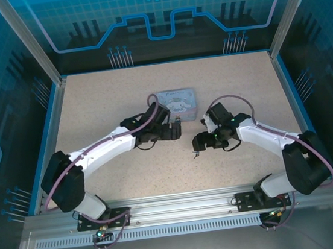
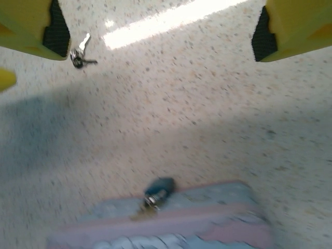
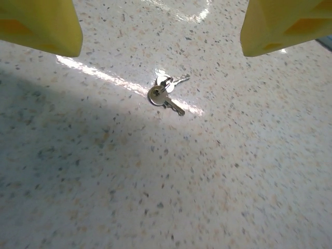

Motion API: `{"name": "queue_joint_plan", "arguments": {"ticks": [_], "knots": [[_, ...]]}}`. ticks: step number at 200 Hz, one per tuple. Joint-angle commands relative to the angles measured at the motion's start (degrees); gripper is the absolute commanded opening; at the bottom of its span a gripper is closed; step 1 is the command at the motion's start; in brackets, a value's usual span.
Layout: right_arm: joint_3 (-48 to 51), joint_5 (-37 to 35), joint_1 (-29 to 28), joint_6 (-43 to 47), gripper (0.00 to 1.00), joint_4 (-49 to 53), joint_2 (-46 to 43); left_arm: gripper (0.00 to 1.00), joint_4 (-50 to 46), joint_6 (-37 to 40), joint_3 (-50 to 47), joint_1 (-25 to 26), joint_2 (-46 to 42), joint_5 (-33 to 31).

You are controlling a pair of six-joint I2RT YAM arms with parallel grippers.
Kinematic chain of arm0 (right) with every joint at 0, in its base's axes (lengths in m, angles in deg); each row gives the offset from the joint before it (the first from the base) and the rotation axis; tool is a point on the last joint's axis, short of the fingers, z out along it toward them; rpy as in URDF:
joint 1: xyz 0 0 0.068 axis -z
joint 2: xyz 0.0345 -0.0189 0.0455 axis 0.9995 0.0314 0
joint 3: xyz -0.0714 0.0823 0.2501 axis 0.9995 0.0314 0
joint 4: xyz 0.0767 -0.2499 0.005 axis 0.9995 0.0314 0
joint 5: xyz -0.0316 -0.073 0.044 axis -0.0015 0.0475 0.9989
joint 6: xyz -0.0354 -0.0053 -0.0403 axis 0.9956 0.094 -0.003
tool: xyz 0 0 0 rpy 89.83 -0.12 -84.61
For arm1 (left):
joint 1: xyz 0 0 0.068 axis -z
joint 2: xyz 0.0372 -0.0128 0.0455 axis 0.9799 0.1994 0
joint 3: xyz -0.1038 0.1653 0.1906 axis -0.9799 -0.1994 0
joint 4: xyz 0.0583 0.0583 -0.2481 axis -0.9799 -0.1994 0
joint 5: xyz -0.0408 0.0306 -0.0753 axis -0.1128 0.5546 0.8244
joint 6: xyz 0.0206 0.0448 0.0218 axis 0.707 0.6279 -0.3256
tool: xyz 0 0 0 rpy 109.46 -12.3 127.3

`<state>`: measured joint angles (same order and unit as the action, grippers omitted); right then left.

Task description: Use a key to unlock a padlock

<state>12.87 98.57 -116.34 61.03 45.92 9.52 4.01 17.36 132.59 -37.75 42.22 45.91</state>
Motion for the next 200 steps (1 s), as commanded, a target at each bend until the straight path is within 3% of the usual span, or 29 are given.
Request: {"name": "queue_joint_plan", "arguments": {"ticks": [1, 58, 108, 200], "knots": [[-2.1, -3.4, -3.1, 0.5, 0.75, 3.4, 2.6, 0.95, 1.2, -2.0, -1.9, -2.3, -2.9, 2.3], [-7.4, -8.6, -8.2, 0.6, 0.63, 5.1, 9.5, 0.96, 1.6, -2.9, -4.2, -4.3, -4.3, 3.6], [-10.9, -12.1, -11.3, 1.6, 0.41, 7.0, 14.0, 0.99, 1.9, -3.1, -4.8, -5.3, -5.0, 3.7], [-13.4, -19.3, -15.0, 0.3, 0.39, 10.1, 18.6, 0.99, 2.6, -2.8, -5.8, -6.1, -5.6, 4.0]]}}
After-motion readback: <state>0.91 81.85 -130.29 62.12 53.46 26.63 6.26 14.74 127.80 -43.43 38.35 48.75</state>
